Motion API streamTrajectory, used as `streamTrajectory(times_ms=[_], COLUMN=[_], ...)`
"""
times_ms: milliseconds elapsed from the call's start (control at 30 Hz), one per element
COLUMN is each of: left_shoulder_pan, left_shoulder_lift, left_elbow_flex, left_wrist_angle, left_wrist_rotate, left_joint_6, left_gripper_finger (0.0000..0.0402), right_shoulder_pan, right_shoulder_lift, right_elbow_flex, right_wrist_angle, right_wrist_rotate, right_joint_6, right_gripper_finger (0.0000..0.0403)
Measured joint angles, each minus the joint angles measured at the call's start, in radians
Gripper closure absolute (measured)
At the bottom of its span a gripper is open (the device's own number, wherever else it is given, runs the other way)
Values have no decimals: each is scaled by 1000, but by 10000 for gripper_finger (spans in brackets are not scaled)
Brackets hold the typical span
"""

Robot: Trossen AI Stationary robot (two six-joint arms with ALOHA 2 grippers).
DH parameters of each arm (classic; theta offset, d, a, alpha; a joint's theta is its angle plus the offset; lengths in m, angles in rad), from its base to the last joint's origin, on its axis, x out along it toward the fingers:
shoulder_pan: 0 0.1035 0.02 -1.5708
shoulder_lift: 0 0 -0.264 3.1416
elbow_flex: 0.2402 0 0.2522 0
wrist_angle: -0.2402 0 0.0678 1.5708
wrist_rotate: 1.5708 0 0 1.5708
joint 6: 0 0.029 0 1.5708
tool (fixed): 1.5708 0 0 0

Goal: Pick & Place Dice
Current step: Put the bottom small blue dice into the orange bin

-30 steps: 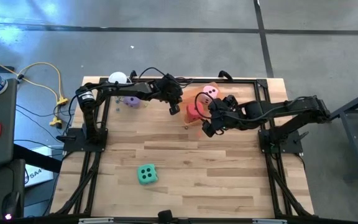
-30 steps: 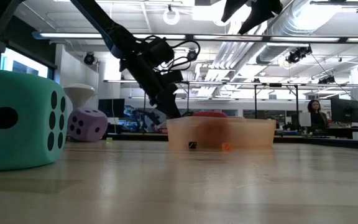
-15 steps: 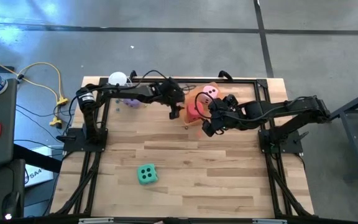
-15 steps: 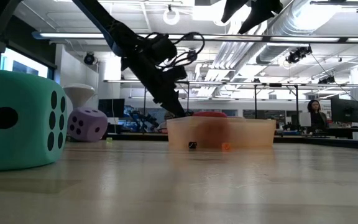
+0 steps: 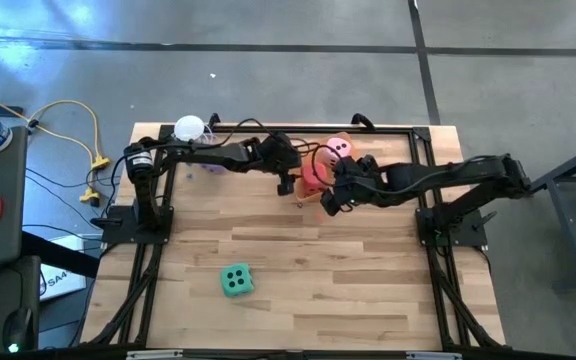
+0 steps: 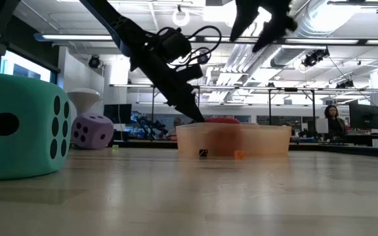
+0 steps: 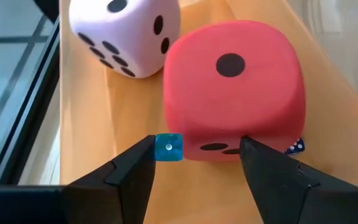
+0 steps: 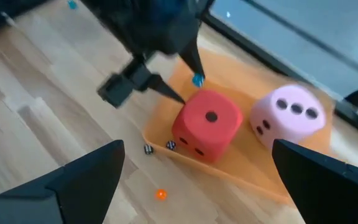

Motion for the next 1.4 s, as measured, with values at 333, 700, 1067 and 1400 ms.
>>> streamTrajectory(times_ms=[333,700,1067,1400], left_shoulder_pan=[-7,-13,-20,-20], left_shoulder_lift=[-2,-25,-26,-26], left_elbow_flex=[0,2,1,1], left_wrist_angle=[40,89,158,165], left_wrist_rotate=[-2,-22,-51,-67], left_joint_6=[-58,-58,-102,-101], left_gripper_finger=[178,178,178,178], right_shoulder_pan=[-213,-447,-496,-537], right_shoulder_lift=[-11,38,146,161], right_elbow_flex=[-199,-244,-241,-242], right_wrist_angle=[414,517,624,656], right_wrist_rotate=[-258,-424,-557,-537], right_joint_6=[-60,-108,-117,-139], right_gripper_finger=[3,3,3,3])
